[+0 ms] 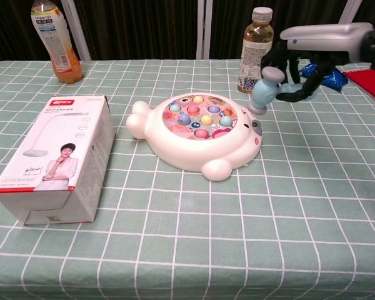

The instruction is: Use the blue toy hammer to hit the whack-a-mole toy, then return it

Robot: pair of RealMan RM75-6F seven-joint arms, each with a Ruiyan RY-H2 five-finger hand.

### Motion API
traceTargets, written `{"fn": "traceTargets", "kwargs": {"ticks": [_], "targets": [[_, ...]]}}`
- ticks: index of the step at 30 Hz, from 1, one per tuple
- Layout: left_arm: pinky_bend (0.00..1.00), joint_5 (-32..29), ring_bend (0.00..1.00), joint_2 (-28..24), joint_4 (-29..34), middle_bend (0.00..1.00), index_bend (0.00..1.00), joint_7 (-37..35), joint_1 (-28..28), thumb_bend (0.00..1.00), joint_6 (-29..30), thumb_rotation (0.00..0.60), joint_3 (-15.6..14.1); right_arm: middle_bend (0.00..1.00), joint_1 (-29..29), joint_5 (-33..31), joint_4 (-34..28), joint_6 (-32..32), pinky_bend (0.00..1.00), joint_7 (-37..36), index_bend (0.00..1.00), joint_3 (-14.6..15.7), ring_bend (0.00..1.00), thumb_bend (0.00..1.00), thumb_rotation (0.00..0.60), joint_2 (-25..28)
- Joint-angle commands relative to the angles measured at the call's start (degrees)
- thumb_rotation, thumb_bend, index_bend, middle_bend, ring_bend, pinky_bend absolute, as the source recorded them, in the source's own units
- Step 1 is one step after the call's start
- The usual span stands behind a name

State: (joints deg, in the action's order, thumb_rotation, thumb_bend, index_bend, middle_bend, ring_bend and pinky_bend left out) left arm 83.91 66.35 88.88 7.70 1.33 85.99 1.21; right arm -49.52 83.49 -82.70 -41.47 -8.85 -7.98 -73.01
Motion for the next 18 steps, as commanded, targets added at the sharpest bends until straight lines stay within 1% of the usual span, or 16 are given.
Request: {"fn": "traceTargets", "kwargs": {"ticks": [1,5,9,12,18], "targets": [[0.00,-0.02,0.00,0.04,-0.14,0.07,0.17,-0.16,-0.07,0.00,0.08,0.600,-0.02,0.61,-4.39,-4.88,-1.48,4.97,0.57,6.68,0.71,-2.20,0.47,0.54,0.600,-1.67],[0.00,-0.20,0.00,0.33,-0.71,0.07,0.17,-0.86,-0.38,0.00,0.22,0.600,-0.13,0.61,-6.62,-9.60,-0.06,7.30,0.58,11.72,0.72,-2.61,0.47,0.55,0.600,-4.38],[0.00,-0.28,0.00,0.66,-1.43,0.07,0.17,-1.52,-0.52,0.00,0.07,0.600,-0.30,0.61,-8.07,-13.25,1.25,8.57,0.58,16.37,0.72,-1.74,0.47,0.54,0.600,-6.36],[0.00,-0.17,0.00,0.86,-1.84,0.07,0.17,-1.83,-0.55,0.00,0.16,0.600,-0.28,0.61,-8.58,-15.26,1.62,8.10,0.58,19.06,0.72,-1.31,0.47,0.55,0.600,-7.34],[0.00,0.03,0.00,0.95,-2.21,0.07,0.17,-2.20,-0.82,0.00,0.64,0.600,-0.32,0.61,-7.86,-16.62,-1.57,4.78,0.58,18.50,0.72,-2.89,0.47,0.55,0.600,-5.42]]}}
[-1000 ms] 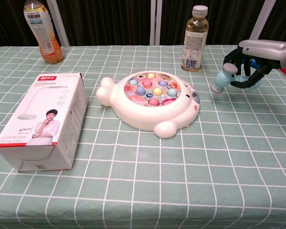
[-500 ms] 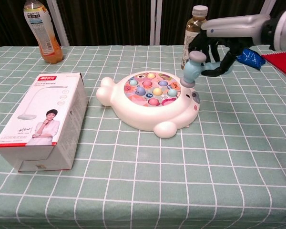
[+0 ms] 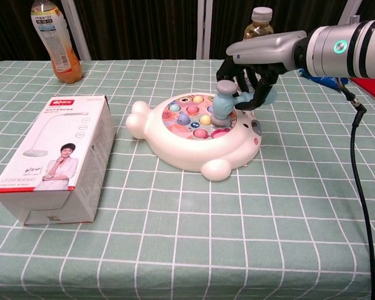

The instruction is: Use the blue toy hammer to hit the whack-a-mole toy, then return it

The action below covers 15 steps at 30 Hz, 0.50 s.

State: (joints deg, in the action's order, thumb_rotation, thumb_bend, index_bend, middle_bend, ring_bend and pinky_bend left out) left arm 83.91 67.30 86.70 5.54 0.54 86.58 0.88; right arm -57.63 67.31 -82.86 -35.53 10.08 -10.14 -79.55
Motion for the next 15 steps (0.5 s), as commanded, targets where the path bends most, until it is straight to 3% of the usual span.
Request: {"fn": "traceTargets", "kwargs": {"ticks": [1,15], "targets": [[0.00,0.07,0.00,0.00,-0.04,0.07,0.17,-0.05,-0.04,0.00,0.09,0.600,0.00,0.61,0.16,-0.58,-1.66,-1.24,0.58,-0.38,0.72,-0.87,0.47,0.55,0.600,1.42],[0.00,-0.05,0.00,0.38,-0.66,0.07,0.17,-0.61,-0.19,0.00,-0.15,0.600,-0.09,0.61,-5.09,-7.62,2.72,1.98,0.58,6.81,0.72,0.97,0.47,0.55,0.600,-3.51]]}}
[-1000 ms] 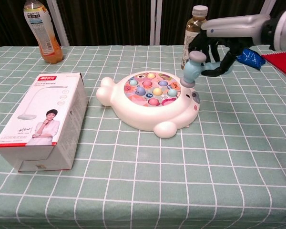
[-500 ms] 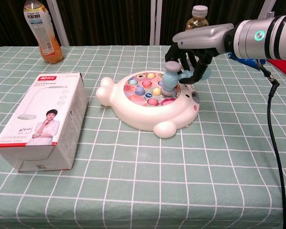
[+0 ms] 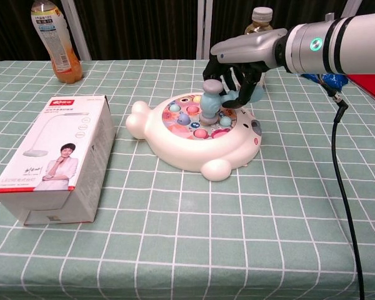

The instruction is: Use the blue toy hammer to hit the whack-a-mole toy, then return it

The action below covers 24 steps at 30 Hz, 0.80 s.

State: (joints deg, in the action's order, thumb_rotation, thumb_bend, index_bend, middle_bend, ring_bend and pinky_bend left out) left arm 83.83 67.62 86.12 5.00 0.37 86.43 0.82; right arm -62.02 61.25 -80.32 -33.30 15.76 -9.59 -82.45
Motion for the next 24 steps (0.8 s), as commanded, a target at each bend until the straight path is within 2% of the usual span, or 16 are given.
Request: {"fn": "traceTargets", "kwargs": {"ticks": [1,8,13,18,24], "targets": [[0.00,0.05,0.00,0.09,-0.14,0.07,0.17,-0.11,-0.01,0.00,-0.02,0.600,-0.03,0.61,-0.57,-1.81,-0.41,-0.80,0.58,0.90,0.72,0.13,0.47,0.55,0.600,-0.38],[0.00,0.34,0.00,-0.02,-0.10,0.07,0.17,-0.16,0.15,0.00,0.14,0.600,0.16,0.61,-0.43,-1.76,-4.12,-3.30,0.58,-0.15,0.72,-1.58,0.47,0.55,0.600,2.22],[0.00,0.36,0.00,-0.01,-0.06,0.07,0.17,0.02,0.19,0.00,0.16,0.600,0.23,0.61,-3.27,-4.60,-1.63,-1.21,0.58,2.07,0.72,-1.22,0.47,0.55,0.600,-0.43],[0.00,-0.03,0.00,0.09,-0.27,0.07,0.17,-0.27,-0.07,0.00,0.08,0.600,0.14,0.61,-5.96,-7.80,2.00,0.44,0.58,5.14,0.72,0.40,0.47,0.55,0.600,-3.79],[0.00,0.10,0.00,0.23,-0.59,0.07,0.17,-0.63,-0.38,0.00,0.44,0.600,0.02,0.61,-5.04,-8.39,-0.34,-2.99,0.58,4.97,0.72,0.37,0.47,0.55,0.600,-2.14]]}}
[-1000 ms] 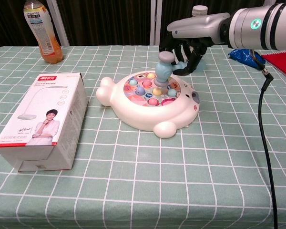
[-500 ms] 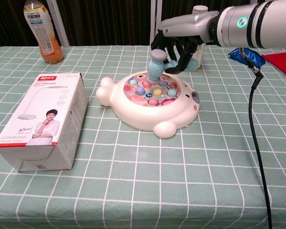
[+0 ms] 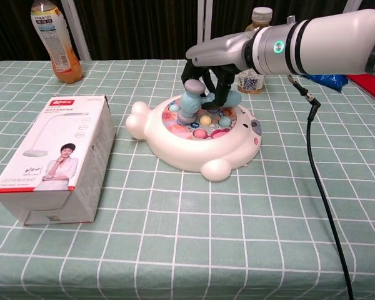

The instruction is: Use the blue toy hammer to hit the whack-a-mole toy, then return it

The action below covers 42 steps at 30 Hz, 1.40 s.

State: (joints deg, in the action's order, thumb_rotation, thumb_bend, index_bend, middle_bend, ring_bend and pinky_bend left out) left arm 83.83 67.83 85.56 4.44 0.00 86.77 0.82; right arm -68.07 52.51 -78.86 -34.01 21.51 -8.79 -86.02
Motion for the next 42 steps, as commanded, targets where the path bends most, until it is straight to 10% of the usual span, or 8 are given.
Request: {"fn": "traceTargets", "kwargs": {"ticks": [1,12,28,42], "targets": [[0.00,0.22,0.00,0.03,-0.04,0.07,0.17,-0.11,0.00,0.00,0.23,0.600,0.06,0.60,1.76,0.78,-2.79,-3.59,0.58,-1.51,0.72,-0.78,0.47,0.55,0.600,2.22],[0.00,1.31,0.00,0.09,0.16,0.07,0.17,0.17,0.46,0.00,0.24,0.600,0.03,0.60,14.69,7.28,-7.71,-11.03,0.58,-11.14,0.72,3.58,0.47,0.55,0.600,13.82],[0.00,1.15,0.00,-0.25,1.43,0.07,0.17,1.08,0.85,0.00,-0.61,0.600,-0.13,0.57,20.60,14.41,12.43,-5.71,0.54,-26.31,0.69,5.54,0.47,0.53,0.600,2.90],[0.00,1.16,0.00,-0.37,1.05,0.07,0.17,0.54,0.98,0.00,-0.78,0.600,-0.11,0.38,22.27,19.24,13.65,-6.10,0.37,-30.53,0.46,4.78,0.30,0.28,0.600,1.42]]}}
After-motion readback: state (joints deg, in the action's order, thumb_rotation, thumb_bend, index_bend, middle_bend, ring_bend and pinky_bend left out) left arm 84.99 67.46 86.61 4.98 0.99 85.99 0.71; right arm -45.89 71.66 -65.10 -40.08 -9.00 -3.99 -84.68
